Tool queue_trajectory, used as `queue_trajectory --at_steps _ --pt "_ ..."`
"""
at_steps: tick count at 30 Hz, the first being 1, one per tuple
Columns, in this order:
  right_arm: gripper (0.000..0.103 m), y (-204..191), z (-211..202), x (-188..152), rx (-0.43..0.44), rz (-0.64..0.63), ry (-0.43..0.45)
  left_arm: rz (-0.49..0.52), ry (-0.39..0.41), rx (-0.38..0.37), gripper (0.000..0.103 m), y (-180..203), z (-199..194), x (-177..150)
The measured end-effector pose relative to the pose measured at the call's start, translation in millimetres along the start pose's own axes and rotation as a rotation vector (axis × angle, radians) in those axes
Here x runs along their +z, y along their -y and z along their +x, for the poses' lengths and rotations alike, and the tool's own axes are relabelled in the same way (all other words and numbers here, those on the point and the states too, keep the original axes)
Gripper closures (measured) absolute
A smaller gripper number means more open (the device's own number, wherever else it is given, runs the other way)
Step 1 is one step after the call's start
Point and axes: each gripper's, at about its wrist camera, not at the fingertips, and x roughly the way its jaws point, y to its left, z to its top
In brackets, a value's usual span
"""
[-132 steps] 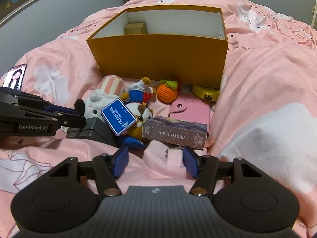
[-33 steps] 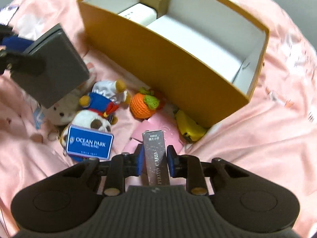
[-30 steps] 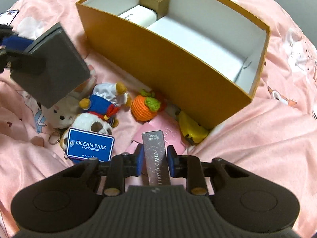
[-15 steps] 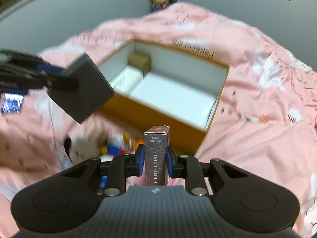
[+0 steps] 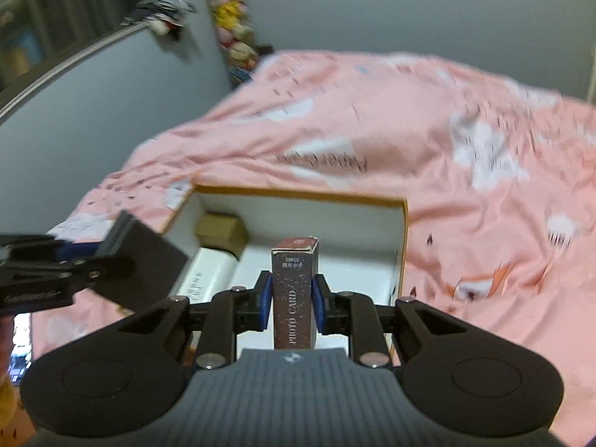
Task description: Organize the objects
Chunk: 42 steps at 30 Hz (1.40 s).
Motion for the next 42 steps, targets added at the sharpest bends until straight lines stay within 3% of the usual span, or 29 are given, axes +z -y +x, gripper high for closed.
queue_trajectory --at_steps 4,9,18,27,32,37,42 --pt "0.08 11 44 -3 -0.006 0.028 -0.061 -0.039 -0.054 -0.006 0.066 -13 30 2" --pt "0.08 17 68 -3 0.015 0.055 -0.094 -0.134 -0.085 -0.085 0.066 -20 74 13" --pt "0.08 28 105 14 0.055 0.078 -0.137 -0.238 -0.146 -0.144 0.066 -32 152 23" --pt "0.08 31 124 20 0.087 0.102 -0.159 -0.23 -0.201 -0.109 0.062 -43 176 24" --pt "0.079 29 126 23 0.095 0.108 -0.161 -0.113 -0.207 0.006 0.058 -37 165 29" --pt "0.079 27 128 25 0.101 0.117 -0.167 -0.053 -0.232 0.013 0.06 -36 156 31" --pt "0.079 27 132 30 0.132 0.16 -0.176 0.096 -0.268 0.069 0.06 -24 156 23"
